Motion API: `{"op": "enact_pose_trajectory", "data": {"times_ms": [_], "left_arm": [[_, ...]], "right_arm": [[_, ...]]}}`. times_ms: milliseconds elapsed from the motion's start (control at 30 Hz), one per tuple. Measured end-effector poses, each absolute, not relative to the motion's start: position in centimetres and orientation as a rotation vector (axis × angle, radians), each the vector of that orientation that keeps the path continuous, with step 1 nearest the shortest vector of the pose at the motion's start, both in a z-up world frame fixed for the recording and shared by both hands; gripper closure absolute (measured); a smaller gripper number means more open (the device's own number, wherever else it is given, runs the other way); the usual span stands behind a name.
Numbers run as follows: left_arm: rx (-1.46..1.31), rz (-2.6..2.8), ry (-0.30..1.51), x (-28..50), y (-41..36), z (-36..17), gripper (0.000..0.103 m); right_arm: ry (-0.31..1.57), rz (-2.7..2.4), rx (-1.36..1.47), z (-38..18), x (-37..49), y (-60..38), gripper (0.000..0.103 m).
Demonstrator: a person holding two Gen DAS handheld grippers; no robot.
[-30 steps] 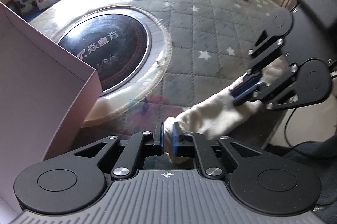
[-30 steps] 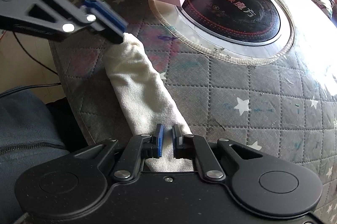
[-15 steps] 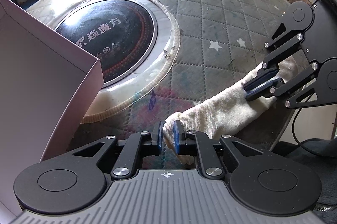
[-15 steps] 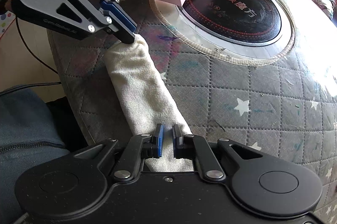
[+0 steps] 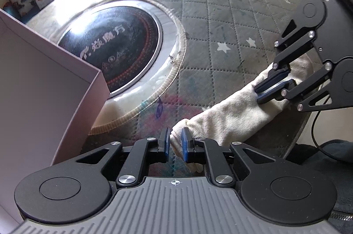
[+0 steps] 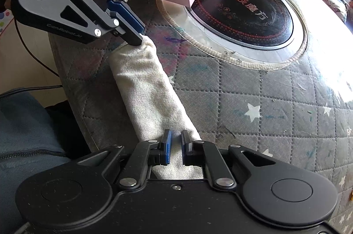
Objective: Fold shopping bag
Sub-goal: 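Grasp the bag strip's other end with the right tool while the left tool holds its end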
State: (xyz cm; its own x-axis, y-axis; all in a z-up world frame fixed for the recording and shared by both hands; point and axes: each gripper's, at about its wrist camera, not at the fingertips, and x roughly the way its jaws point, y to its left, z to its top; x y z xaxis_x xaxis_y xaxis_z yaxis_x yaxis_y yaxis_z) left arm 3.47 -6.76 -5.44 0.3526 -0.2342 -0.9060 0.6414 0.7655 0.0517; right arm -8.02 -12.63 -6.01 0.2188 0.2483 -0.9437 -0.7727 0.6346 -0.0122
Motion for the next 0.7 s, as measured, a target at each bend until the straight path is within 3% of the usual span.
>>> {"op": "enact_pose_trajectory", "data": {"times_ms": [700], "left_arm": [[0.475,-0.613,1.034,3.5,-8.2,-6.9,0.089]], "right_arm": [[1.144,0.77,-0.553,-6.0,-8.2,-12.0,0.092]]}}
